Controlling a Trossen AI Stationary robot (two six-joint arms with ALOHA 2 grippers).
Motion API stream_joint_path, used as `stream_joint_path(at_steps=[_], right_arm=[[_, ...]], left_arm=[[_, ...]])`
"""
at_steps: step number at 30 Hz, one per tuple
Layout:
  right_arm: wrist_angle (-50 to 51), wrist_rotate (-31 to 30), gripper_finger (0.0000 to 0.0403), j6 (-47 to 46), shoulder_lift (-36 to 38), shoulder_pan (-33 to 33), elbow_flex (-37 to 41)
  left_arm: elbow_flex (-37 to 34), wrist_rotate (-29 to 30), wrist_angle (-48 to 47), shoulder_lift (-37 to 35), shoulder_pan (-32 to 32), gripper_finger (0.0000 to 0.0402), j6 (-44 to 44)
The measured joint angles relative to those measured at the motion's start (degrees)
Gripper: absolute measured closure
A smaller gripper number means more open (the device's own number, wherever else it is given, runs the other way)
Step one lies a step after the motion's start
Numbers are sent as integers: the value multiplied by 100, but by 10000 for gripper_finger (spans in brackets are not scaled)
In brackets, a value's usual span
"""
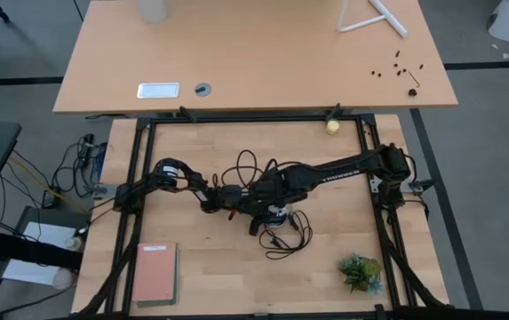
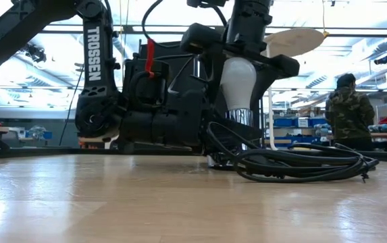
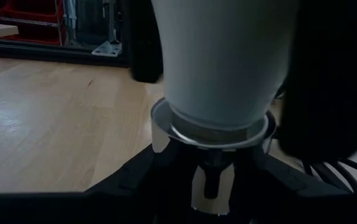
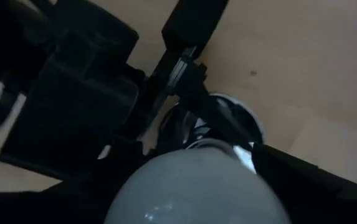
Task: Screw lightbulb
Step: Insert the white lightbulb into the silver lamp
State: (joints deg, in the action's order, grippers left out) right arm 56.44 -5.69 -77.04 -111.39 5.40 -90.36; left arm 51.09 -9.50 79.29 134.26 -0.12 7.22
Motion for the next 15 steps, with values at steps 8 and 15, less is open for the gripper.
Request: stream_joint_path(at_steps=[8,15], right_arm=[[570,62,24,1048,-48,-181,-394],[634,763,18,1402,-48,-411,-422]], left_arm=[[0,-15,53,2,2,213,57],[0,-13,22,0,2,213,48]])
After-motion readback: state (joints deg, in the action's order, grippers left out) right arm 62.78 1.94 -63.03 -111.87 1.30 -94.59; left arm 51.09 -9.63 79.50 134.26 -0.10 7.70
